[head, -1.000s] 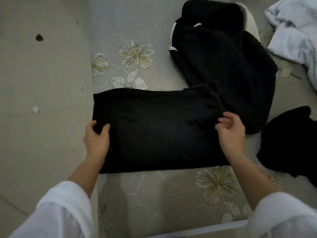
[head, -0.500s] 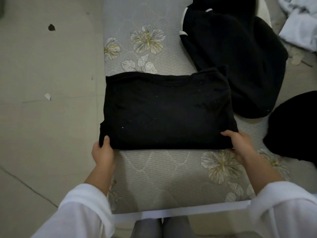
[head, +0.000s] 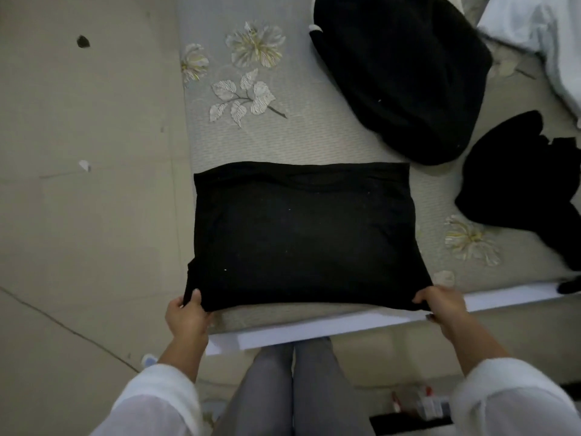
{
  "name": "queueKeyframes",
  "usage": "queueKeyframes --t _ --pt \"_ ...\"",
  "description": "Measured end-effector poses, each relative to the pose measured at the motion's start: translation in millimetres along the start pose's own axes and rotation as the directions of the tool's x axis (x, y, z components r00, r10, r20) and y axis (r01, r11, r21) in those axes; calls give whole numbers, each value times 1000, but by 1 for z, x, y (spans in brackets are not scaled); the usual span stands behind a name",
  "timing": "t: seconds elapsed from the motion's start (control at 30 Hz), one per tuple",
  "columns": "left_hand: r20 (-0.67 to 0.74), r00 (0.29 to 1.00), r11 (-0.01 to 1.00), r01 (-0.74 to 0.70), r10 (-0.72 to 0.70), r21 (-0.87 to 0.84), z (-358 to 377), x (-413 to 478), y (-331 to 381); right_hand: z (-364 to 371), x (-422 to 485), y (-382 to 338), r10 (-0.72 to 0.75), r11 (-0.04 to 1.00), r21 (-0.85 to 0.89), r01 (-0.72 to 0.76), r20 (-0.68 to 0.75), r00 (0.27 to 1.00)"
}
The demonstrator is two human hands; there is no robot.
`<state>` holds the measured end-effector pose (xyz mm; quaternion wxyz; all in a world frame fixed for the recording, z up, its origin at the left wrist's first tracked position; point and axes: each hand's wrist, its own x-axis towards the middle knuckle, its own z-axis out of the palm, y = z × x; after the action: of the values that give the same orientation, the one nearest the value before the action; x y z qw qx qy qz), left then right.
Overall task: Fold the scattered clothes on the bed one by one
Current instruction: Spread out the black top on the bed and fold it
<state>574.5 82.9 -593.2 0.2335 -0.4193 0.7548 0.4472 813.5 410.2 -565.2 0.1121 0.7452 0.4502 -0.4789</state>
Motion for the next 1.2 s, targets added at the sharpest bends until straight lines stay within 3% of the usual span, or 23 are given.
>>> queueKeyframes --t 0.1,0.2,0.27,0.33,0.43,0.47,0.5,0.57,0.67,0.77,0.83,0.9,0.97,1.03,1.07,1.13,1.2 --pt "-96 993 991 -51 62 120 5 -3 -10 -3 2 22 -1 1000 -13 0 -39 999" --pt "-167 939 914 -234 301 332 23 -22 5 -2 5 16 -88 996 0 88 -1 996" --pt "4 819 705 -496 573 508 35 -34 14 2 8 6 -138 990 38 136 44 989" --pt "316 622 391 -733 717 557 50 -43 11 7 9 -3 -183 981 73 178 70 981" --pt "722 293 -82 -897 626 435 80 -58 -3 9 16 -11 -202 977 81 196 74 977" --pt "813 232 -195 -902 535 386 90 -63 -8 8 16 -14 -191 979 83 185 74 979" --pt "874 215 -277 -892 435 357 99 -67 -11 6 18 -17 -179 981 91 171 85 980" --pt "918 302 -322 -869 257 376 116 -70 -14 -1 20 -24 -142 986 106 125 169 975" --pt "886 440 -267 -845 146 463 132 -70 -11 -8 9 -40 -88 990 135 44 338 937" --pt "880 457 -260 -840 132 475 133 -74 -7 -7 -7 -58 -71 992 124 20 430 900" --pt "884 459 -194 -862 93 468 131 -76 0 -4 -22 -69 -82 987 158 5 483 872" --pt "890 454 9 -891 43 454 129 -79 13 5 -38 -80 -150 970 240 25 519 841" --pt "867 492 403 -811 77 424 123 -80 30 20 -57 -92 -248 944 320 75 542 803" --pt "791 601 780 -547 115 303 108 -79 46 39 -77 -102 -345 922 355 153 580 738" --pt "759 645 889 -395 90 230 98 -76 51 52 -85 -105 -387 914 354 200 606 695" --pt "743 670 986 -130 10 105 74 -64 57 80 -105 -111 -448 894 346 286 643 621" --pt "732 681 999 32 -22 0 49 -47 58 113 -124 -116 -510 859 343 381 649 565"
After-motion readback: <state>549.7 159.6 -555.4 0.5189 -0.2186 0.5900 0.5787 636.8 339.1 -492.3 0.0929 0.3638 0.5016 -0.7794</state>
